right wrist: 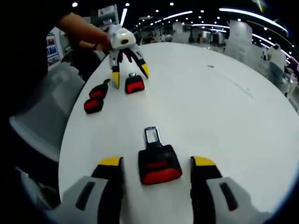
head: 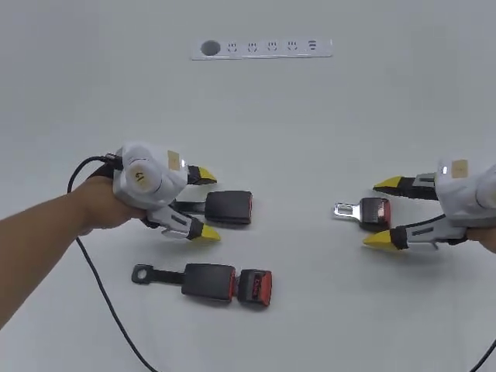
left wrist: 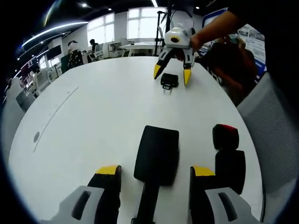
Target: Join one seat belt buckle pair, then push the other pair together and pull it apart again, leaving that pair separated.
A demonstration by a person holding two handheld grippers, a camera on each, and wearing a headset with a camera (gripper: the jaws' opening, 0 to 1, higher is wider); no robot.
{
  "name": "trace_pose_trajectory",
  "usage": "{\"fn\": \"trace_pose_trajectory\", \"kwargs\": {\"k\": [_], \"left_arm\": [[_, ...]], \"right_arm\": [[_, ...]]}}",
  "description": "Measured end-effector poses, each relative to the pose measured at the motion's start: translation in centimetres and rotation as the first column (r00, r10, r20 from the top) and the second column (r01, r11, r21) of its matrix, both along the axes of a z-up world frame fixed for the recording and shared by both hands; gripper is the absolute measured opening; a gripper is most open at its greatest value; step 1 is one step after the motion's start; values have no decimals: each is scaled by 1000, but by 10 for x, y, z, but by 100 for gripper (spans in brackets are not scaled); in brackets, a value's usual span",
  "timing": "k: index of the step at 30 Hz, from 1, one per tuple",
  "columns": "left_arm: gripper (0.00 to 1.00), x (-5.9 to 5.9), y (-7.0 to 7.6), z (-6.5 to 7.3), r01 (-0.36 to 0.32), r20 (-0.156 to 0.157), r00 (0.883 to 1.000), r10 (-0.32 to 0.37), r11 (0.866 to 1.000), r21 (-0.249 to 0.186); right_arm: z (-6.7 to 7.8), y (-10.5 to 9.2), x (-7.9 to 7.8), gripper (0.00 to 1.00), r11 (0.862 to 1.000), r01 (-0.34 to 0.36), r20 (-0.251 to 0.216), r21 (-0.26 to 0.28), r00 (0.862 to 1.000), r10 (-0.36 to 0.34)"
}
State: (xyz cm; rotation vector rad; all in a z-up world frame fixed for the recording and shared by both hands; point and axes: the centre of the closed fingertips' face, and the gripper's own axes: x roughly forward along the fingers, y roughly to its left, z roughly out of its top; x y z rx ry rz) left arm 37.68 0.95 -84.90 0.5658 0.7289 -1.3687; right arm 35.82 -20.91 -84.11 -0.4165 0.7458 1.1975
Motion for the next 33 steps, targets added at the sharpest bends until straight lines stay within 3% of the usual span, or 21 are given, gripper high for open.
{"fn": "trace_pose_trajectory", "kwargs": {"k": [2,3,6,11,15,17,23,33], "left_arm": [[60,-1,1,-3,1,-11,1000,-1,1000,6],[60,1,-1,-1,6,2,1000,-6,1000,-8],[56,4,-1,0,-4,-3,1000,3,1000,-17],[51,5,-1,3,16,17,1000,-16,1000,6],[39,1,-5,5,42,16,999,-42,999,-1],[35,1,-8,5,68,31,997,-67,998,-7],[34,-1,-5,5,75,35,997,-75,997,3],[34,-6,-1,5,104,34,994,-104,995,-8]], "right_arm": [[-2,-1,0,58,1000,-8,-2,-4,1000,8],[-3,-2,-1,57,1000,-11,-5,-8,1000,11],[-3,-1,-1,56,1000,-29,0,1,1000,29],[-3,-2,-2,50,999,-42,-5,6,999,42],[-3,-4,-2,46,999,-52,-3,10,999,52],[-4,-6,-1,42,998,-63,11,-1,998,63],[-4,-8,2,37,997,-82,36,12,996,82],[-3,-8,2,36,994,-83,37,77,996,80]]}}
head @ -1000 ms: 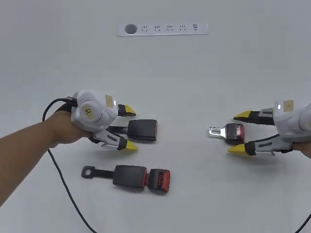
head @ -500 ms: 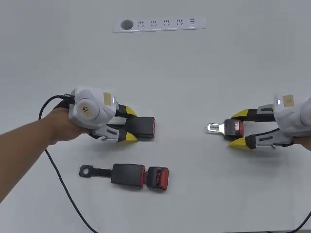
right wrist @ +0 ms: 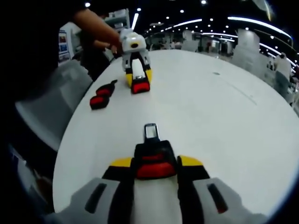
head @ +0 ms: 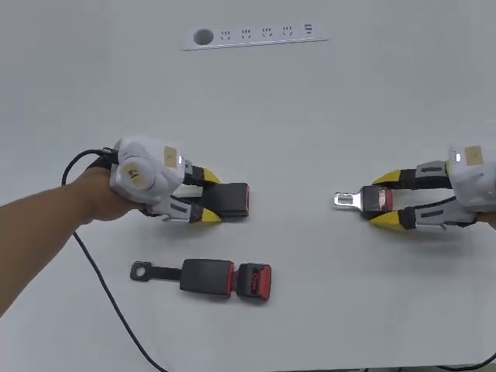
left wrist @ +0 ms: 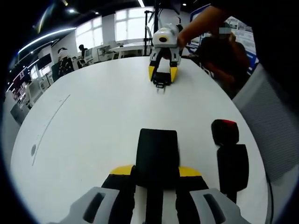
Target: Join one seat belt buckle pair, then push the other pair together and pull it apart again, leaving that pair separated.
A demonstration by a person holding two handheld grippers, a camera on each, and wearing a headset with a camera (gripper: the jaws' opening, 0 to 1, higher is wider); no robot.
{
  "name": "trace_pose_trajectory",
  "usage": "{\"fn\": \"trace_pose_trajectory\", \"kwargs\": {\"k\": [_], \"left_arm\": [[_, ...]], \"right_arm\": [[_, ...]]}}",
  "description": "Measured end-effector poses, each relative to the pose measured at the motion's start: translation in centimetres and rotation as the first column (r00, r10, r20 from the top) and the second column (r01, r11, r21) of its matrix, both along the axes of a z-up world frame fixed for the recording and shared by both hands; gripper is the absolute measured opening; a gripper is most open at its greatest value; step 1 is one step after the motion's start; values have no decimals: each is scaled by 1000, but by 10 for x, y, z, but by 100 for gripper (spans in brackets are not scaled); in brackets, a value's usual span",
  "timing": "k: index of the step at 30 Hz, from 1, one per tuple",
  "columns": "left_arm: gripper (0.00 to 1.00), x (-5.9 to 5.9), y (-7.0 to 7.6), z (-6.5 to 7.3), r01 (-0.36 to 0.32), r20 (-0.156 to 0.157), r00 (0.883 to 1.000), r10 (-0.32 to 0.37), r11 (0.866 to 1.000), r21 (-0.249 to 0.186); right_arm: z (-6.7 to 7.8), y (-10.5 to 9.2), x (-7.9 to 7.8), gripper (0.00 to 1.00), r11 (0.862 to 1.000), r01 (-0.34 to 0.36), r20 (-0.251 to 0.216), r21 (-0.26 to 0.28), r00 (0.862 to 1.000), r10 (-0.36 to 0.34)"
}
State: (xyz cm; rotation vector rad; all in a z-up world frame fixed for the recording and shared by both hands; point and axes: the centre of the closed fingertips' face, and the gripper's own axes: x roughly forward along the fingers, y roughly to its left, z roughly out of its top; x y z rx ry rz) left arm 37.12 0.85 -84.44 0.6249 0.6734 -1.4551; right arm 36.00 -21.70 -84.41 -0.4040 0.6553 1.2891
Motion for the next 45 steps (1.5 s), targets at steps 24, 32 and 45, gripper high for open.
{"fn": "trace_pose_trajectory", "kwargs": {"k": [24,32,45], "left_arm": [[34,-1,-2,-3,-22,-24,999,21,999,-25],[34,0,-3,-3,-24,-28,999,23,999,-25],[34,1,-4,-3,-22,-32,999,22,1000,-22]], "right_arm": [[-1,40,3,36,994,27,-13,104,1000,-25],[-1,63,3,36,989,31,-22,142,999,-28],[-1,106,4,36,982,26,-15,187,1000,-23]]}}
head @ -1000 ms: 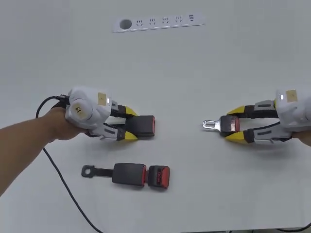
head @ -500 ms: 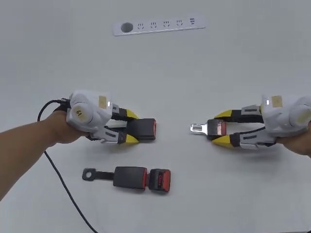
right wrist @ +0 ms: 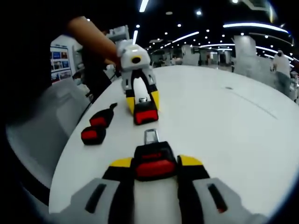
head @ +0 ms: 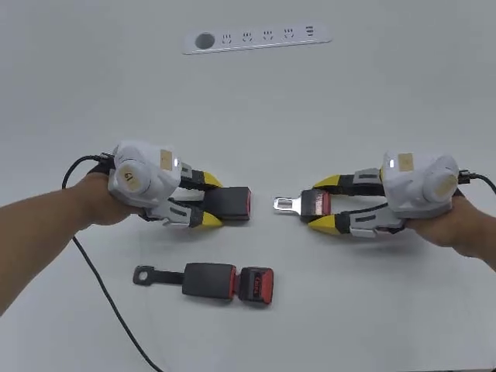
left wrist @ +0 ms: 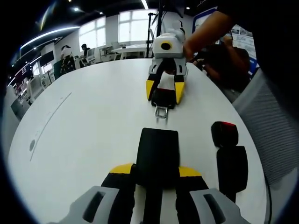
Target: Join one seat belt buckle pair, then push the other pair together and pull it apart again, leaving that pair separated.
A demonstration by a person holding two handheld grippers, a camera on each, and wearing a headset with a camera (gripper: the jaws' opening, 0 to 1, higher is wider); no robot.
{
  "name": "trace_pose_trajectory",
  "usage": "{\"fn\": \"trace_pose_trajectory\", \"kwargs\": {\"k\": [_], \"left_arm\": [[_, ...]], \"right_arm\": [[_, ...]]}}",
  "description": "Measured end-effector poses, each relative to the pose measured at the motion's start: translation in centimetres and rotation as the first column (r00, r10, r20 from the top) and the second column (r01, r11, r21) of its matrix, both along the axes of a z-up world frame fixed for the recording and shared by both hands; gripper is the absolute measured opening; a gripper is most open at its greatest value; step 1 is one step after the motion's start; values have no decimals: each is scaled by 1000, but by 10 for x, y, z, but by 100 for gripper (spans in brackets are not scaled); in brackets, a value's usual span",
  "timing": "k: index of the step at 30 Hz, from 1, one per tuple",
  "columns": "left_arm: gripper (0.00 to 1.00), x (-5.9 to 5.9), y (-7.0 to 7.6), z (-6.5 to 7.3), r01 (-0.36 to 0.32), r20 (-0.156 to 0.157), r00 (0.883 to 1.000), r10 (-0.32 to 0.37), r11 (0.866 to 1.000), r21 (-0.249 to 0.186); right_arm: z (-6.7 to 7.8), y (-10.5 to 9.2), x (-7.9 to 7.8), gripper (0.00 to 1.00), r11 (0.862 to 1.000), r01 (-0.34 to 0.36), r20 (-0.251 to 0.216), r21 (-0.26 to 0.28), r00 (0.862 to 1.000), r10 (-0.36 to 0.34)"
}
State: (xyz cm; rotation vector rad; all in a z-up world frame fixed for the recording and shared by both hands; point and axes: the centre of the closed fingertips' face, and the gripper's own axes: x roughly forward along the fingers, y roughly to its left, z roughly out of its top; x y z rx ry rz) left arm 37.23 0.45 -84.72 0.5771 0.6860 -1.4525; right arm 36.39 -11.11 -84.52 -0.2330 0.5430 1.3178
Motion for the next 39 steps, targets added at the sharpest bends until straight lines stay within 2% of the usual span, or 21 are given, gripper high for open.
{"fn": "trace_pose_trajectory", "kwargs": {"k": [4,13,18,22,31,39], "left_arm": [[34,0,0,0,-3,-3,1000,3,1000,2],[34,1,0,0,8,0,1000,-8,1000,14],[34,1,0,0,24,5,1000,-24,999,26],[34,1,0,0,21,7,1000,-21,999,28],[33,0,-1,-3,54,20,998,-55,997,50],[33,2,0,-5,61,19,998,-62,997,52]], "right_arm": [[0,18,-2,36,1000,-14,16,17,1000,14],[0,43,-9,36,999,-18,12,28,1000,18],[1,42,-10,36,1000,-14,8,20,1000,14],[2,54,-5,36,1000,-20,14,20,1000,19],[1,49,-4,36,999,-34,-5,-8,999,34],[2,57,-2,36,999,-44,-7,-29,999,43]]}}
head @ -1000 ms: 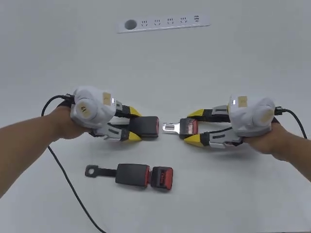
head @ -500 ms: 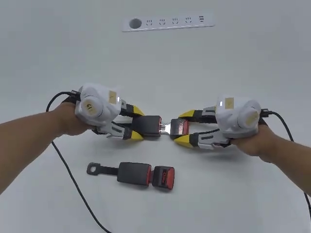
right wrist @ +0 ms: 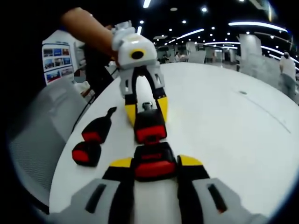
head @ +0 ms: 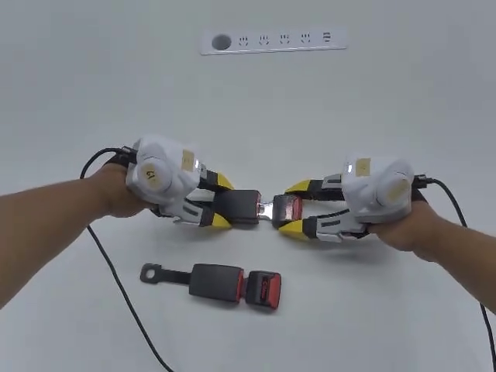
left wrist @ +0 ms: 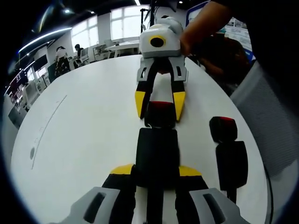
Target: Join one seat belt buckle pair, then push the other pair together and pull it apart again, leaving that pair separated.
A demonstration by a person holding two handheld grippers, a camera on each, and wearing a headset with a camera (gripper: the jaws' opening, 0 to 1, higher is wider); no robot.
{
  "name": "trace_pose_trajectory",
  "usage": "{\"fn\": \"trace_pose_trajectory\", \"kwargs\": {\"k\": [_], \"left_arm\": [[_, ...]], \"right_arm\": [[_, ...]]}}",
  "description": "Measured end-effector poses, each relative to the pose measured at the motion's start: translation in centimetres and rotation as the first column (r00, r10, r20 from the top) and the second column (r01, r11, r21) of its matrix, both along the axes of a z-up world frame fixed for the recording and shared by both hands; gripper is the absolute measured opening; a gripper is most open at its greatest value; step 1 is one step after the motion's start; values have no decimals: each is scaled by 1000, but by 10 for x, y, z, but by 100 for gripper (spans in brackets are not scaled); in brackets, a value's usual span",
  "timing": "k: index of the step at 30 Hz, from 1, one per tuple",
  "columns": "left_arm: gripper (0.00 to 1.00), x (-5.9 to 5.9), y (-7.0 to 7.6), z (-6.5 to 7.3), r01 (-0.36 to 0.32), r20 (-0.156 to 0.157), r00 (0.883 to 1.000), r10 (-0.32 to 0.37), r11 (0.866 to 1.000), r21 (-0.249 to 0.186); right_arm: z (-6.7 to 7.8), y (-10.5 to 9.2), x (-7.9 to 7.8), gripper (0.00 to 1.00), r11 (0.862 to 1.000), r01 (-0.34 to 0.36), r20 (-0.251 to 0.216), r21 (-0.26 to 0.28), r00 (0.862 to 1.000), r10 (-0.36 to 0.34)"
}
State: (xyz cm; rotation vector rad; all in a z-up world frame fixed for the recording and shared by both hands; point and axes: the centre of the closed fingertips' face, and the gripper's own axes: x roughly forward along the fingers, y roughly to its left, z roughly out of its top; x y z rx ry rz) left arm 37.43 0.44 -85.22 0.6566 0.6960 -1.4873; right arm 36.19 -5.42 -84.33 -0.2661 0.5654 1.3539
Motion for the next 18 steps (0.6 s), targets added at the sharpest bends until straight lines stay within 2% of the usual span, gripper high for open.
{"fn": "trace_pose_trajectory", "kwargs": {"k": [3,7,18], "left_arm": [[33,1,0,0,13,4,1000,-13,1000,12],[33,0,-1,1,11,4,1000,-11,1000,14],[33,-1,-1,3,14,6,1000,-14,1000,18]], "right_arm": [[-3,9,3,36,1000,-2,11,-16,1000,3],[-3,7,7,36,1000,18,5,-14,1000,-18],[-7,9,11,36,997,19,7,-78,1000,-18]]}}
